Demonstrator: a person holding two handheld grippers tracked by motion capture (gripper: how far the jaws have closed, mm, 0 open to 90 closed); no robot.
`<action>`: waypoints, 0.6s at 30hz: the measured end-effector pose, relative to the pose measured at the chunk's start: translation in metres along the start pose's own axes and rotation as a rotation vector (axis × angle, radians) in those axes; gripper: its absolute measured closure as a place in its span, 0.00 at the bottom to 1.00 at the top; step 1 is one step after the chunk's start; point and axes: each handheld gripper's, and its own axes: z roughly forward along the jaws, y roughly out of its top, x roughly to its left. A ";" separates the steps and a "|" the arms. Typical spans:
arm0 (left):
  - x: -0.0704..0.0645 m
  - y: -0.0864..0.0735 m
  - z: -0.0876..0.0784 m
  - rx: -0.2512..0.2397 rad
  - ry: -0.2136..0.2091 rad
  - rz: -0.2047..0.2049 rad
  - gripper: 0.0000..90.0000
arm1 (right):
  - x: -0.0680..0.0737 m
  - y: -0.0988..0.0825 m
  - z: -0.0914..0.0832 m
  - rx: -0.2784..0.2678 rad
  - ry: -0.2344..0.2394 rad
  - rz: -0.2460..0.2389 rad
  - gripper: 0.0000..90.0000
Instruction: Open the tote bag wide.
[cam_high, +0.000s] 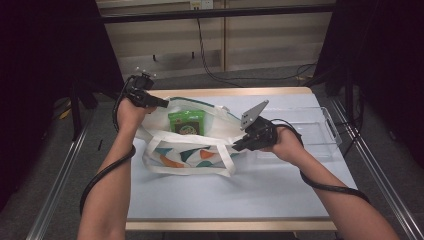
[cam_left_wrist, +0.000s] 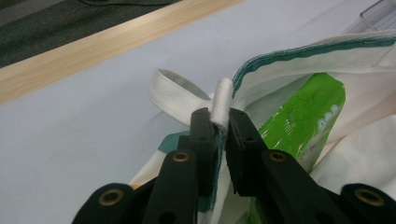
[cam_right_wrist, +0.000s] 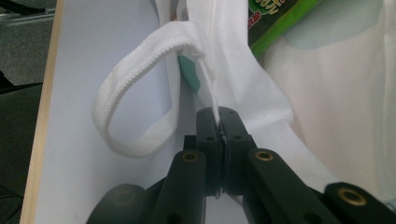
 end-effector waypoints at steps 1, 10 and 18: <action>0.000 0.000 0.002 -0.007 -0.004 -0.018 0.91 | 0.000 0.000 0.000 0.001 -0.001 0.000 0.98; 0.006 0.000 0.017 -0.004 0.018 -0.055 0.91 | -0.002 -0.003 0.003 0.011 0.005 -0.002 0.98; 0.011 -0.008 0.028 0.011 0.008 -0.069 0.91 | -0.002 -0.008 0.008 0.016 0.019 -0.003 0.98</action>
